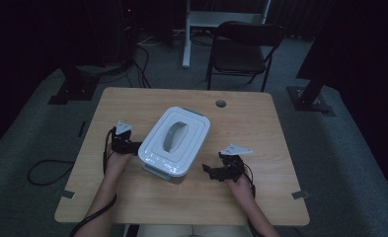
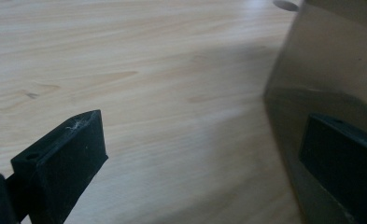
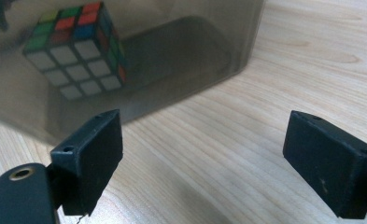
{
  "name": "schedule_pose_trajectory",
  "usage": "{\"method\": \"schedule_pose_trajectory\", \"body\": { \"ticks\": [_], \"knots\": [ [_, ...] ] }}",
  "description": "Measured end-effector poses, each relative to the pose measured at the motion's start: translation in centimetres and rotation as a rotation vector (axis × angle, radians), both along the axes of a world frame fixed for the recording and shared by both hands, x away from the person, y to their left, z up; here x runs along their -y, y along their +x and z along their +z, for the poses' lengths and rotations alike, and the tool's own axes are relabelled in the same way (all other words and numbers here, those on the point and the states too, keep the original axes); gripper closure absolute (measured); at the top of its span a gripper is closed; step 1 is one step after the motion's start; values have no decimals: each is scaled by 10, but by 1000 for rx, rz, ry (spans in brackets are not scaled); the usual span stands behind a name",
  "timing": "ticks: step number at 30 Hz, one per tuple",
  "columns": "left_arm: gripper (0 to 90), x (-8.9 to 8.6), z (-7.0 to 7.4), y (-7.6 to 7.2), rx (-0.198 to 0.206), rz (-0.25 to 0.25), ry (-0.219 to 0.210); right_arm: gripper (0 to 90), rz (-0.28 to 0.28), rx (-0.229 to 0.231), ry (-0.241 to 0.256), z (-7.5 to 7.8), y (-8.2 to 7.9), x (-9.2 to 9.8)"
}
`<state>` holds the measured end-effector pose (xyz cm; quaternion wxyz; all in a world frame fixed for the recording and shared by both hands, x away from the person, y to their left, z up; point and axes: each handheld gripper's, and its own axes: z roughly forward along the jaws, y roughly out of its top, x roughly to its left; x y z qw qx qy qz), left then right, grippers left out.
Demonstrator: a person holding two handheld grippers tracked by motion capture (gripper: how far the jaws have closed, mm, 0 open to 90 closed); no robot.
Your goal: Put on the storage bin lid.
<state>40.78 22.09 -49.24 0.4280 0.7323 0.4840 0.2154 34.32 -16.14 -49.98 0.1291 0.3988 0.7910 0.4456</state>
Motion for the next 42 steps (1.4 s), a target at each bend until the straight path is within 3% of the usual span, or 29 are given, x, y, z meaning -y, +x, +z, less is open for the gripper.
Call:
{"method": "schedule_pose_trajectory", "body": {
  "ticks": [12,20,33,42],
  "knots": [
    [12,26,2,-16,-27,-41,-30,117,-60,10,-14,1,4,19],
    [4,40,3,-22,-32,-40,17,117,-104,28,-52,0,12,28],
    [4,72,-1,-28,-66,-135,19,117,-136,16,-59,-5,18,44],
    [4,95,1,-30,-68,-192,68,121,-175,18,-44,-3,19,62]
  ]
}}
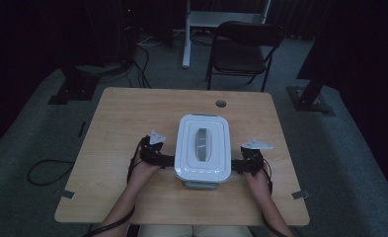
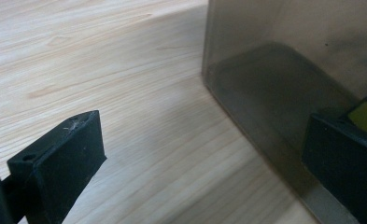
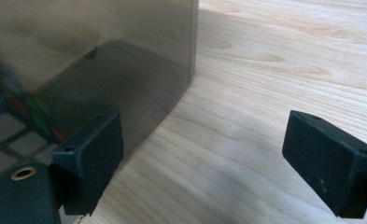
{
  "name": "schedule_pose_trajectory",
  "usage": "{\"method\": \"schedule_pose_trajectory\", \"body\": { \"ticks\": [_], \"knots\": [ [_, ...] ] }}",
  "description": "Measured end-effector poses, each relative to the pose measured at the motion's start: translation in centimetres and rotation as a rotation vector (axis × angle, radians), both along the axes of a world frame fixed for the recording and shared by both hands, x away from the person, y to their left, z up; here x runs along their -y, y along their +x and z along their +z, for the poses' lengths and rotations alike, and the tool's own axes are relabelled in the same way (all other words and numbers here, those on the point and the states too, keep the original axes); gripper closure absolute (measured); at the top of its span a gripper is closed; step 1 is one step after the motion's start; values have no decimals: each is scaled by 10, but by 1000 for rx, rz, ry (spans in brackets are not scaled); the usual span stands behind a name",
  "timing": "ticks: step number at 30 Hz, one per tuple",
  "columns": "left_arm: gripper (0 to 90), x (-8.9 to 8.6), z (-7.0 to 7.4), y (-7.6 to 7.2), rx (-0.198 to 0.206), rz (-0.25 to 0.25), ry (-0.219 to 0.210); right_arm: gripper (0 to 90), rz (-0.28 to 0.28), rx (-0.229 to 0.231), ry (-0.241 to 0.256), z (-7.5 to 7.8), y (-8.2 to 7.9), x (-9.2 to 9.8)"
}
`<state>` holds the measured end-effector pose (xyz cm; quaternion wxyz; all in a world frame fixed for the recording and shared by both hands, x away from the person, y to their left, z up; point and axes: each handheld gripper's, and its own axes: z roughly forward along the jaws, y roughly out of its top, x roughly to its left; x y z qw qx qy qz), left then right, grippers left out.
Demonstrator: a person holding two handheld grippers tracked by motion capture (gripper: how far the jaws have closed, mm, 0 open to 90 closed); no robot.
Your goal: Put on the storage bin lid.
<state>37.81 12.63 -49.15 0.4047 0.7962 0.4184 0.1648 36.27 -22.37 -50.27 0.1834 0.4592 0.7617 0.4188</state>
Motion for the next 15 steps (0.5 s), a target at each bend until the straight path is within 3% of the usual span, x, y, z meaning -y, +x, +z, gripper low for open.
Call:
{"method": "schedule_pose_trajectory", "body": {
  "ticks": [9,15],
  "knots": [
    [4,0,0,0,16,-15,11,140,-1,-10,20,1,-1,2],
    [5,-7,0,3,18,4,20,141,23,-16,14,1,-3,-6]
  ]
}}
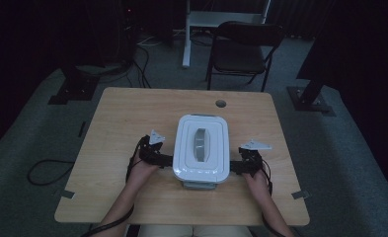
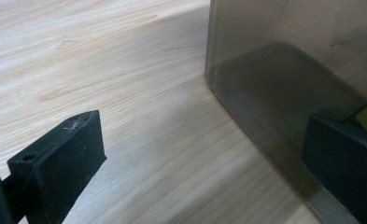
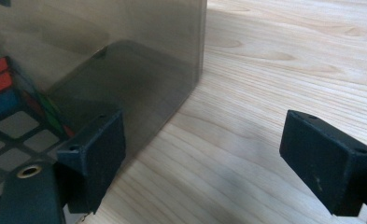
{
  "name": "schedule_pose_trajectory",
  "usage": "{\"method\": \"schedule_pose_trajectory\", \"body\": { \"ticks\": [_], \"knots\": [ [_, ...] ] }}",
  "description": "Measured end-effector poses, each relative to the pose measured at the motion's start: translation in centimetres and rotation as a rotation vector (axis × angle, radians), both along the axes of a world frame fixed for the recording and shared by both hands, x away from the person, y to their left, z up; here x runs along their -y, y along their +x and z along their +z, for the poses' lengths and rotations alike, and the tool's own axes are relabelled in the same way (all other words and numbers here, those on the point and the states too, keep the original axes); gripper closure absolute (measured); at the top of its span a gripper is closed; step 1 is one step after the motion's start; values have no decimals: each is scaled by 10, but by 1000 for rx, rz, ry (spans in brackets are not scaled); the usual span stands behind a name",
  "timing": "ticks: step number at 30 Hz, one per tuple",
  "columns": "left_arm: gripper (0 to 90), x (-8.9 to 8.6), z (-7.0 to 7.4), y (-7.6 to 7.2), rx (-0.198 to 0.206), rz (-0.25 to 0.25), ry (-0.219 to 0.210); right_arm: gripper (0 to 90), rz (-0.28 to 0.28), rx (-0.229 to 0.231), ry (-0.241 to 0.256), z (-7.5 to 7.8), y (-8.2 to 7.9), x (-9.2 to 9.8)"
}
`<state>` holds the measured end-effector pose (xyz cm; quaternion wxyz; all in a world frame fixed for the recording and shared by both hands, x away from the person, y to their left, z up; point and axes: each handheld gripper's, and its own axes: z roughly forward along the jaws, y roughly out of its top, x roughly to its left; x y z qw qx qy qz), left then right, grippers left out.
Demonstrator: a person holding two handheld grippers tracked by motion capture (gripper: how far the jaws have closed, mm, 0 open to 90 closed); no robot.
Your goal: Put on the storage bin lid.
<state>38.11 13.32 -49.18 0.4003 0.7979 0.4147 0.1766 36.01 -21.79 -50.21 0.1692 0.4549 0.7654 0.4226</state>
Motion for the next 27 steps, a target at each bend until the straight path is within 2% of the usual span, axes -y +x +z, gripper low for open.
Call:
{"method": "schedule_pose_trajectory", "body": {
  "ticks": [3,8,15,18,21,23,24,27],
  "knots": [
    [4,-5,0,1,-5,9,1,141,-1,2,-2,0,4,-5],
    [4,-14,-2,2,-10,28,-27,141,19,-3,7,-2,8,-11],
    [4,-14,-5,3,-11,34,-33,139,18,-12,18,-3,9,-11],
    [4,-16,-7,2,2,42,-57,123,18,-1,15,-2,7,-10],
    [5,-16,-7,2,10,47,-43,123,3,9,0,-3,6,-10],
    [5,-17,-6,3,11,33,-37,123,-4,12,-1,-3,6,-9],
    [5,-18,-5,3,22,21,-37,123,-21,15,-23,-4,6,-8],
    [5,-19,-3,3,31,22,-56,123,-35,17,-28,-3,5,-7]
  ]
}}
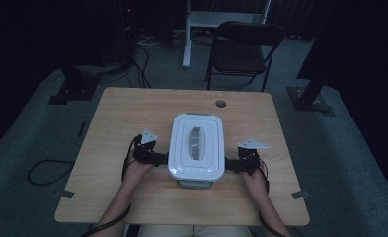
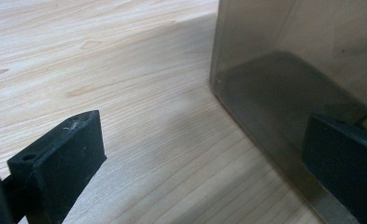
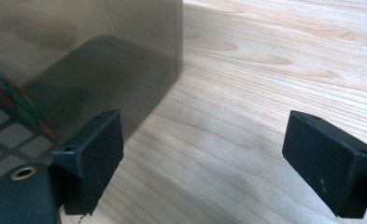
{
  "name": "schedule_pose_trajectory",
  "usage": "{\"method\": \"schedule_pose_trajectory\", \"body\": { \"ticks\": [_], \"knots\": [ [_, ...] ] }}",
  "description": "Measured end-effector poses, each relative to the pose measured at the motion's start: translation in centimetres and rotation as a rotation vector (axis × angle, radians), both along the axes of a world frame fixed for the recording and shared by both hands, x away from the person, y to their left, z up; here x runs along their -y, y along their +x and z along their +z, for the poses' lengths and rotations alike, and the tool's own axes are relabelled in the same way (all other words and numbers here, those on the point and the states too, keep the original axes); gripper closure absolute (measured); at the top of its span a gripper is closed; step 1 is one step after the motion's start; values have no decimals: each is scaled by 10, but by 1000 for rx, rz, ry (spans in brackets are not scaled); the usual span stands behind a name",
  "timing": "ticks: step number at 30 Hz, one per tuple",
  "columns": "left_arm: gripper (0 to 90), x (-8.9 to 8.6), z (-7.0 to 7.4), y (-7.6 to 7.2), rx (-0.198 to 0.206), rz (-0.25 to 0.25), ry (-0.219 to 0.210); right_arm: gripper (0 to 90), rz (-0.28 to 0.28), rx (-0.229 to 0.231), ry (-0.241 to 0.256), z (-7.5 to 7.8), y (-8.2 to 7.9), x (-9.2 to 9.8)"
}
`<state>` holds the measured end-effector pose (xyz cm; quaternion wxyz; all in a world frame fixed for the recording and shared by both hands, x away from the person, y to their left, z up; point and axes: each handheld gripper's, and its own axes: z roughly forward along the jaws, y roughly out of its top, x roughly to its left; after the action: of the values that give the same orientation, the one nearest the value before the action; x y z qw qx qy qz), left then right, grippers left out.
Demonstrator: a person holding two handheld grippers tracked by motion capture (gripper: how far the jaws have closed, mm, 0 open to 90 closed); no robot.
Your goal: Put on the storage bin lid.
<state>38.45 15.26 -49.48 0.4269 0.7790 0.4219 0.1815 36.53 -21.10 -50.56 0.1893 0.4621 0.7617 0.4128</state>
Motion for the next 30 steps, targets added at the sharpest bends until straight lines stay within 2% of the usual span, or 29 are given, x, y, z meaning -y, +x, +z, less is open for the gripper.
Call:
{"method": "schedule_pose_trajectory", "body": {
  "ticks": [2,12,23,27,30],
  "knots": [
    [5,-1,2,0,17,-9,-11,123,-12,4,14,1,0,3],
    [5,-5,4,-1,36,-6,-20,123,-13,16,18,8,1,6],
    [5,-12,5,-2,25,16,-11,123,-13,23,32,11,2,7],
    [5,-15,6,-3,22,28,-21,123,-13,25,32,12,2,8],
    [5,-19,6,-4,8,32,-21,123,-17,35,32,14,1,8]
  ]
}}
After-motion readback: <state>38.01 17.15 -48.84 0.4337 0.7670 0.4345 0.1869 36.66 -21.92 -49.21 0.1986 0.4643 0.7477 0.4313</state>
